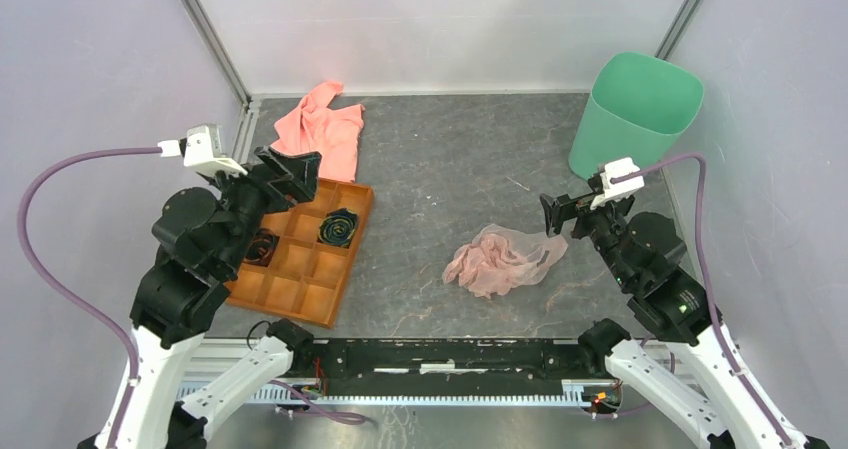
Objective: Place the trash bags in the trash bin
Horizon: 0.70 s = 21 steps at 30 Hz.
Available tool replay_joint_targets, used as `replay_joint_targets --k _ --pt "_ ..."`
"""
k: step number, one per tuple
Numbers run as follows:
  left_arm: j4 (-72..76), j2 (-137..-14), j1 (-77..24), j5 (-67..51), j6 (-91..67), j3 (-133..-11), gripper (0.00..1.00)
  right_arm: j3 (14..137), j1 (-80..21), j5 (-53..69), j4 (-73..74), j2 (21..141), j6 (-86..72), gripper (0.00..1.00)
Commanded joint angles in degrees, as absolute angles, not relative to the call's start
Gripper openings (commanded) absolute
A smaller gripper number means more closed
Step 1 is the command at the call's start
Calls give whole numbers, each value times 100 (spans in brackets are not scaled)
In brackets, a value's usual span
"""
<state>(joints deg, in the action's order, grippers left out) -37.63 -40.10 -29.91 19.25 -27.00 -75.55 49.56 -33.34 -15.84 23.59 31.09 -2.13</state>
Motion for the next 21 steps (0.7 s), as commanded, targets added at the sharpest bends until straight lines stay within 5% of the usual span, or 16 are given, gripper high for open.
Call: replay_joint_targets --k 1,13,21 --pt "-3656 -3979 -2612 1195 -3010 -7309 100 4784 -3141 -1452 2102 3112 -399 98" --pt "-3160 -4487 -2228 -817 -3361 -6285 100 3887 -2946 -983 1429 3214 -389 98" --pt "-1058 -5021 -2619 -1977 -4523 -4742 100 3535 -2794 -1028 866 4452 -1016 98"
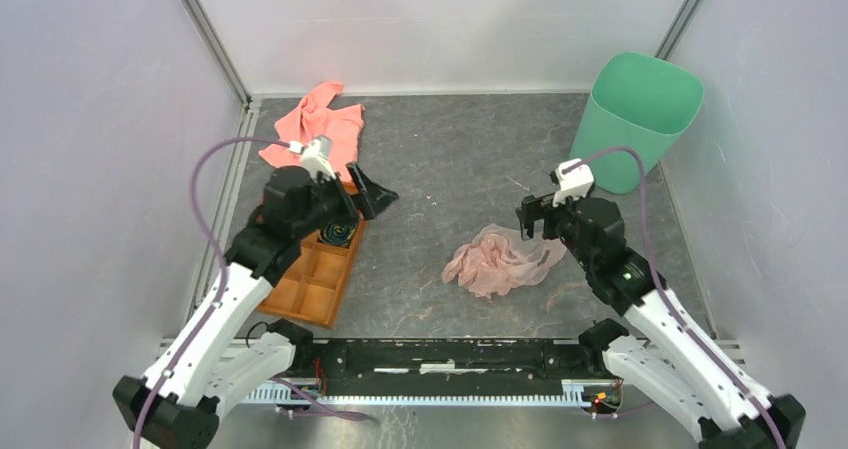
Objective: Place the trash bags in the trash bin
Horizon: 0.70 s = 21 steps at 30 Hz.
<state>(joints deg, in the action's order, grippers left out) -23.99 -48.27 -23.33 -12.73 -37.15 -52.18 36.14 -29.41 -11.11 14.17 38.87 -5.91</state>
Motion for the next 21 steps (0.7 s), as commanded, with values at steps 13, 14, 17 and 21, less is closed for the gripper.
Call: replay_joint_targets --k 13,14,17,21 --pt "246 -7078 -4804 -731 -4639 -3903 100 2686 -1547 763 965 4120 -764 98" --pt "327 -7268 -4887 -726 -4650 -3905 100 2679 -1553 796 1068 4018 -742 98" --pt "517 -7771 -5123 -758 -4579 -3998 93 2504 -1543 928 1131 3750 -734 98" --pt "359 -8028 -5191 -455 -4486 -4117 75 2416 -1550 1039 1013 3794 -667 98"
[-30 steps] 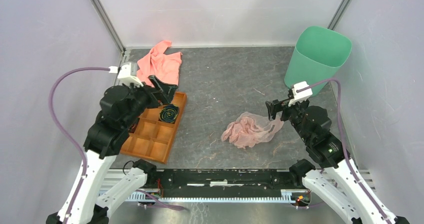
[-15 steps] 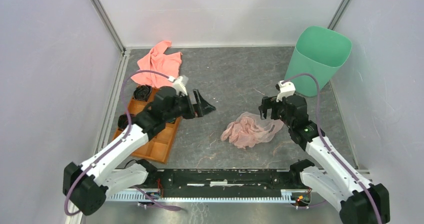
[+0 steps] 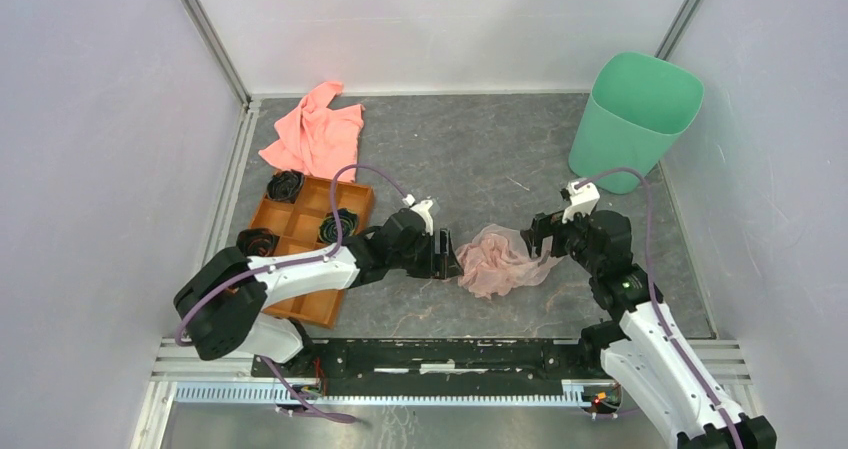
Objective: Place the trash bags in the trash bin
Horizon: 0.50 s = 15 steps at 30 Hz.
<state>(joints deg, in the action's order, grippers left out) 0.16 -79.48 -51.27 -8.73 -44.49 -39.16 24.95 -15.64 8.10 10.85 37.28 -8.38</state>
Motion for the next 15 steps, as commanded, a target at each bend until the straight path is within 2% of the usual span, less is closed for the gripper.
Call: replay_joint_targets --k 1,3,8,10,13,15 --pt "357 -7990 -5194 -392 -4475 -4109 70 2457 -1550 1067 1020 3874 -660 98" --pt "341 -7928 -5194 -306 -4461 -4101 59 2540 -1549 1251 1040 4014 -651 98" --pt "89 -7785 -5194 -60 -4448 -4099 23 2575 -1556 1746 1141 4181 -655 96" --pt "-270 -7556 -5194 204 -4339 -4187 13 2539 -1556 1861 1137 4160 -700 91" --pt "-1093 -7182 -5194 749 -3968 -4575 9 2423 -1551 2061 961 4113 -778 76" --pt "-1606 -6919 -5185 1318 -3734 -4839 3 2389 -1553 2259 877 4159 -841 59"
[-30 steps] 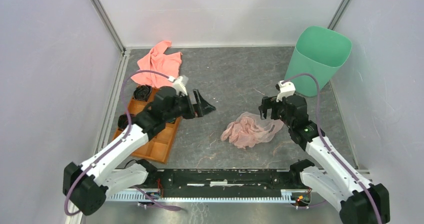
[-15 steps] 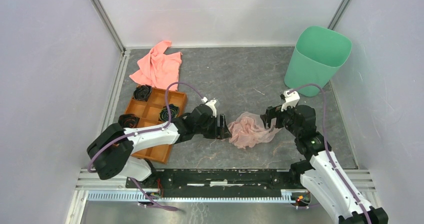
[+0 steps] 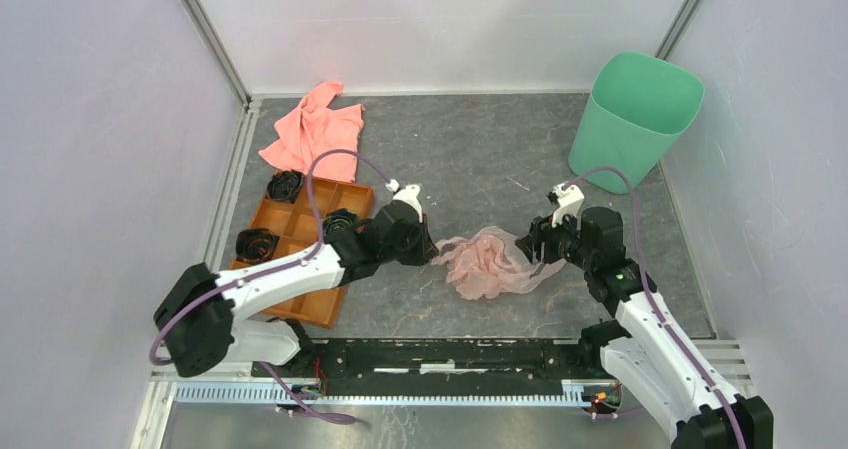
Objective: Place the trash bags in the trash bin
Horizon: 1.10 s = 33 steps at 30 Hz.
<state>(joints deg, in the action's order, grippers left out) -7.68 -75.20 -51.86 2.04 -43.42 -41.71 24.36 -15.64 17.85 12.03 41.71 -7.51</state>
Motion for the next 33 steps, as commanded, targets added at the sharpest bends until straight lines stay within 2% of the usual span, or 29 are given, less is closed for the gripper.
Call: replay_joint_targets --k 1,2,6,7,14,15,16,18,20,21,25,30,33 --pt "-1833 -6828 -5185 1540 -3664 -4959 2 2424 -1555 2372 890 4205 -845 48" --pt "-2009 -6731 -5178 1689 -3600 -5063 2 2479 -1553 2459 925 4233 -845 35" --pt "-2499 -6386 -5177 2077 -3376 -5490 2 2771 -1555 2507 1070 4156 -818 3" --pt "-2567 -6300 -5172 2115 -3304 -5597 2 2858 -1557 2480 1071 4134 -824 0" --pt "-2628 -5888 -5168 1944 -2782 -6611 2 3710 -1556 2722 730 4335 -1061 0" --pt "-2614 -5858 -5175 1847 -2766 -6695 2 3712 -1553 2769 682 4357 -1125 4" --pt "-2555 -5823 -5176 1700 -2761 -6708 2 3661 -1555 2770 609 4353 -1181 14" --pt "-2198 -5711 -5174 1274 -2752 -6520 2 3434 -1555 2684 405 4348 -1330 40" --pt "-1712 -5642 -5171 798 -2732 -6264 2 3086 -1551 2582 67 4419 -1562 53" --pt "-1545 -5681 -5173 562 -2713 -6201 2 2956 -1554 2568 -201 4501 -1660 57" --pt "-1159 -6078 -5171 39 -2549 -6334 2 2983 -1549 2386 -129 5095 -1599 65" --pt "-1260 -6705 -5176 -205 -2134 -7261 2 3111 -1556 2140 -88 5363 -1586 66" --pt "-1147 -6789 -5176 -446 -2024 -7425 2 3265 -1549 2005 -14 5388 -1435 67"
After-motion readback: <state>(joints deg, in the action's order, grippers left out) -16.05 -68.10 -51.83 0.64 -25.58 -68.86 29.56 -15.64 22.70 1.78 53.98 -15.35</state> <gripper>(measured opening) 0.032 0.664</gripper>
